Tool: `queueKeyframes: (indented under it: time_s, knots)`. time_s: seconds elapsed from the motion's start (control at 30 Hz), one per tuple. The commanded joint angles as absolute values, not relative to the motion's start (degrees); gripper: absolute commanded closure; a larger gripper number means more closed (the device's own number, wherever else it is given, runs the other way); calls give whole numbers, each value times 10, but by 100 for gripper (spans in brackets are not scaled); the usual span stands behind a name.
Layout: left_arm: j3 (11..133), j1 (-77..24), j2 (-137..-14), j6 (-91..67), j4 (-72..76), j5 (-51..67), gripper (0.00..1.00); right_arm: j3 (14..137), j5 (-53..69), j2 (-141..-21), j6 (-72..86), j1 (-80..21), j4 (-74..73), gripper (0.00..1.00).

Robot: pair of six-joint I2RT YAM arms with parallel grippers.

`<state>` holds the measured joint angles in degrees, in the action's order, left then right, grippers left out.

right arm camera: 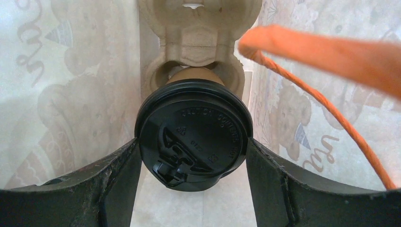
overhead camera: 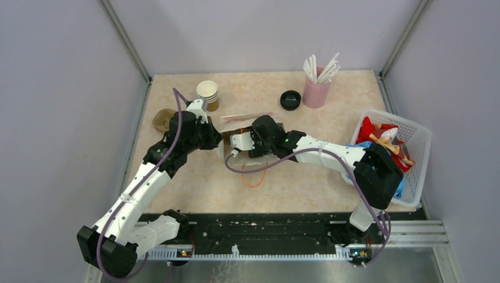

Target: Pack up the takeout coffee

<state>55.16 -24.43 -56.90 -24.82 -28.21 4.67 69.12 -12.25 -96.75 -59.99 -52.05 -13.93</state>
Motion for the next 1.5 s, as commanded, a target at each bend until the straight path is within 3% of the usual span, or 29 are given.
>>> queueKeyframes:
  time_s: [0.0,0.9,1.47]
  knots:
    - [560,-245,-563,-237,-272,53,100,710,-114,-971,-600,-510,-100,30]
    - [687,-240,-649,-292,-396,101,100,743,-51,-995,-524,-507,-176,28]
    - [783,-207,-724,-325,-484,195,100,811,-2,-979,-445,-516,-327,28]
